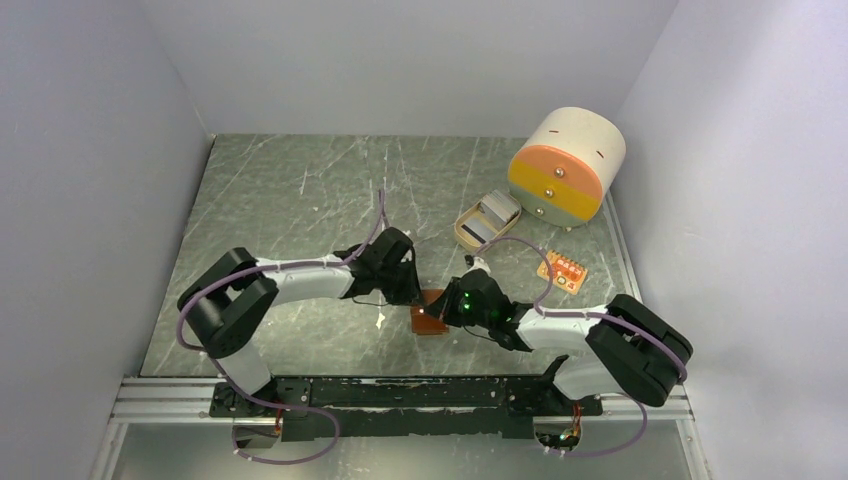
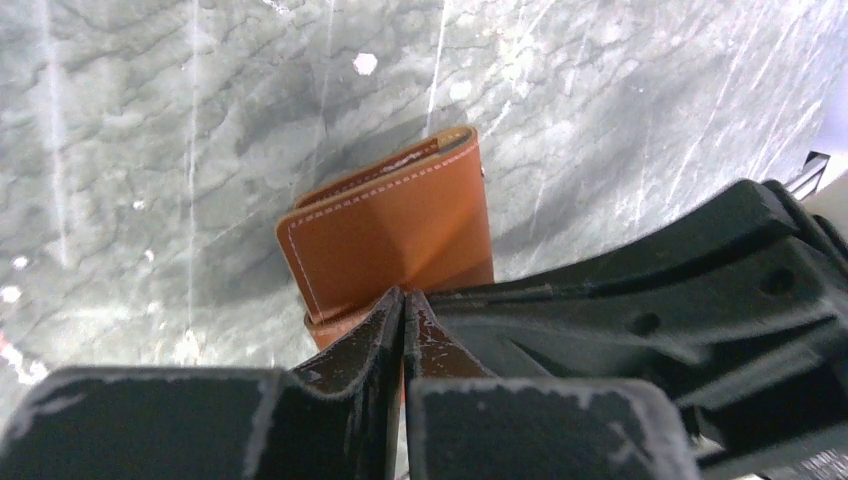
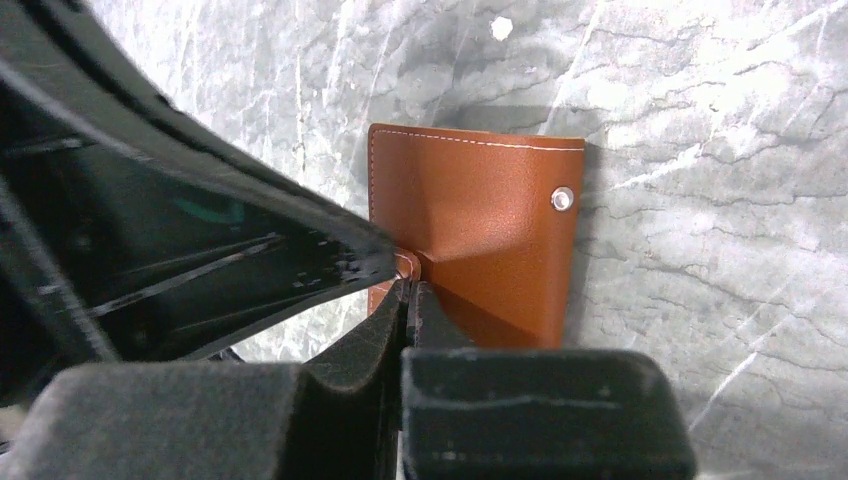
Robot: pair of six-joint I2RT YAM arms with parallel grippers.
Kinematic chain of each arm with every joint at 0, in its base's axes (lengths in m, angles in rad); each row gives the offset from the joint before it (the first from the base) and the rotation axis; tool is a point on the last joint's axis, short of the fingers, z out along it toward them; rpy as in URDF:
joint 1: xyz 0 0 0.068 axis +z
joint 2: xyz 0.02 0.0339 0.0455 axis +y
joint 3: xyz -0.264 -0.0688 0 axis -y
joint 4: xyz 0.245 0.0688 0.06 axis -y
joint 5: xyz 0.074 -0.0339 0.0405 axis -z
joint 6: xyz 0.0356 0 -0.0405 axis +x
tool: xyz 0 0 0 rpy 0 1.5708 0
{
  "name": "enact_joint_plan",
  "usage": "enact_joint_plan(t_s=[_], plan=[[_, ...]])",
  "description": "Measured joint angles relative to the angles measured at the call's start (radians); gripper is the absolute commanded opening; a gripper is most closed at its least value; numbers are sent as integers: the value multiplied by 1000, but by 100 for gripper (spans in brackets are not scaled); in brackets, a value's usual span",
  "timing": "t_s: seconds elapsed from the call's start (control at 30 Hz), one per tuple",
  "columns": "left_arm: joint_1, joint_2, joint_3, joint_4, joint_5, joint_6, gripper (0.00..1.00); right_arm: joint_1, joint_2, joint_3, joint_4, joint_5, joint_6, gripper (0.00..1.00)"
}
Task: Put the credit cards into the card holder
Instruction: Close the card holder at the center of the board.
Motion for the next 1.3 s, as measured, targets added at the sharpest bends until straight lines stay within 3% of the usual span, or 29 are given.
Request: enact_joint_plan(t_s=[0.27,1.17,1.3], plan=[[5,-103,23,-78,0,18,9,0,0,2,4,0,1,0],[5,5,52,-157,30,34,9,0,8,3,17,-5,0,0],[6,13,59,-163,37,37,9,0,9,3,19,-8,0,10]])
